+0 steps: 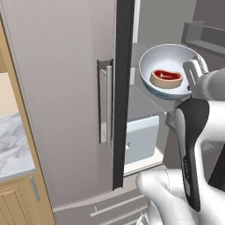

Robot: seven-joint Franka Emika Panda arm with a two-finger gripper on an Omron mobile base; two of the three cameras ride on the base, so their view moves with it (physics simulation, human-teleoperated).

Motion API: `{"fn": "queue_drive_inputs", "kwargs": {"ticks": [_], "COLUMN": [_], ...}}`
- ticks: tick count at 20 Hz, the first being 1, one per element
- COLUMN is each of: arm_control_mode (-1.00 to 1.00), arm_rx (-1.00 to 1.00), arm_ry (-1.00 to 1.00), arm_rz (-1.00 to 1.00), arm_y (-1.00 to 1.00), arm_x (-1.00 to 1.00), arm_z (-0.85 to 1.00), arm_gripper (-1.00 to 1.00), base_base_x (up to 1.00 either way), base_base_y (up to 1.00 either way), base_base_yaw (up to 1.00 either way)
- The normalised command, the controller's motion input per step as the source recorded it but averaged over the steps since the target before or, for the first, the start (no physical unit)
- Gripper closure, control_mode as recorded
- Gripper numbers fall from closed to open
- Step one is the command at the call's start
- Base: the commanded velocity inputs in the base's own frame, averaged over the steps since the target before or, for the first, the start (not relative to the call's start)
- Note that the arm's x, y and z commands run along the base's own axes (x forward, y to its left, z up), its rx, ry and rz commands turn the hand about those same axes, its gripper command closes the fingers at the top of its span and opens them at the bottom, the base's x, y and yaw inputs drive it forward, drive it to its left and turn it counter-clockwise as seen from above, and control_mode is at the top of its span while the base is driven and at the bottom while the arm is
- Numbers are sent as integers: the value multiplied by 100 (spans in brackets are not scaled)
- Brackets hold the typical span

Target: Place one of the steaks on the plate and the other in the bowl. Then place the bowl in the fridge.

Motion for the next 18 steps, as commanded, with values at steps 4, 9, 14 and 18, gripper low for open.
{"fn": "queue_drive_inputs", "kwargs": {"ticks": [4,9,14,18], "arm_control_mode": [-100,-100,-100,-100], "arm_rx": [17,0,0,1], "arm_ry": [6,-1,-1,-1], "arm_rz": [1,-1,0,0], "arm_y": [-10,0,0,0], "arm_x": [21,40,42,33], "arm_z": [22,9,2,0], "arm_gripper": [100,100,100,100], "base_base_x": [0,0,0,0], "base_base_y": [0,0,0,0], "base_base_yaw": [0,0,0,0]}}
